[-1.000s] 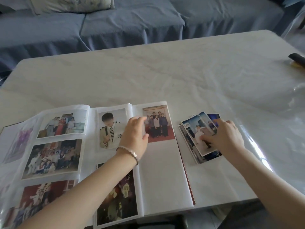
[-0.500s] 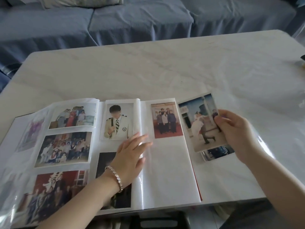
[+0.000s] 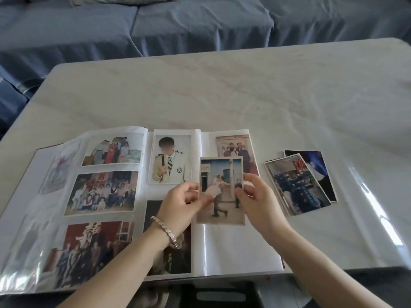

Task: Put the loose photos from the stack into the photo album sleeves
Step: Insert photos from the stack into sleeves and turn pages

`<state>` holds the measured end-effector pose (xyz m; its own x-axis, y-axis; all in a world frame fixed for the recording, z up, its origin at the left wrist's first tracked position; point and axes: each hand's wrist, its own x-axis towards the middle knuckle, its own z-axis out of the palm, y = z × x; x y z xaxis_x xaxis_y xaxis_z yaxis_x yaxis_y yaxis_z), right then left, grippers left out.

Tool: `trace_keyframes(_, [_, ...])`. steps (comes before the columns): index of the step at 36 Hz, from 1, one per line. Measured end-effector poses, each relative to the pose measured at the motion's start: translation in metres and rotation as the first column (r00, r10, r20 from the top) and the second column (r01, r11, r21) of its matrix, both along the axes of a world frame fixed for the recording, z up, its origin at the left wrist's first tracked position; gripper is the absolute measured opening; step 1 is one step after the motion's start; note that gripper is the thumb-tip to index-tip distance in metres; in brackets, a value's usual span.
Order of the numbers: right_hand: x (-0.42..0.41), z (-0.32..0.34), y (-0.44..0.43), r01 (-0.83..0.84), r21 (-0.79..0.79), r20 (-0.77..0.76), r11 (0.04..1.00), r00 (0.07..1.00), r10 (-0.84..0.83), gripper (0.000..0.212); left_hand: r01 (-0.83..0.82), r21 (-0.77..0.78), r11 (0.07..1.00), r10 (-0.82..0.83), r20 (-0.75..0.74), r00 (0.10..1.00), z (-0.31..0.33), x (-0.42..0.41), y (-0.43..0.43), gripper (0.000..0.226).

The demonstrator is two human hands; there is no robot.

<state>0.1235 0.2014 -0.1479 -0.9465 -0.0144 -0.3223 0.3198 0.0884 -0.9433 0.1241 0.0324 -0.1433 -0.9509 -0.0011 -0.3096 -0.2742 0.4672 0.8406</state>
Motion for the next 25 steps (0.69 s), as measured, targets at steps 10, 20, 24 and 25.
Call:
trace_keyframes(10, [0.014,-0.017,0.034,0.017,0.553,-0.244,0.833,0.959,0.143,0.035,-0.214,-0.29,0.933,0.108,-0.34,0.934,0.003,0.014,-0.001,0.014])
trace_keyframes(20, [0.03,-0.035,0.039,-0.02,0.696,-0.337,0.718,0.874,0.35,0.033,-0.114,-0.424,0.898,-0.103,-0.456,0.884,0.02,0.031,0.001,0.061])
trace_keyframes(24, [0.032,-0.037,0.036,0.015,0.694,-0.372,0.72,0.864,0.34,0.03,-0.118,-0.431,0.895,-0.12,-0.487,0.865,0.017,0.034,0.001,0.061])
trace_keyframes(25, [0.032,-0.037,0.036,0.021,0.694,-0.375,0.72,0.864,0.336,0.03,-0.119,-0.426,0.897,-0.117,-0.488,0.865,0.016,0.035,0.001,0.061])
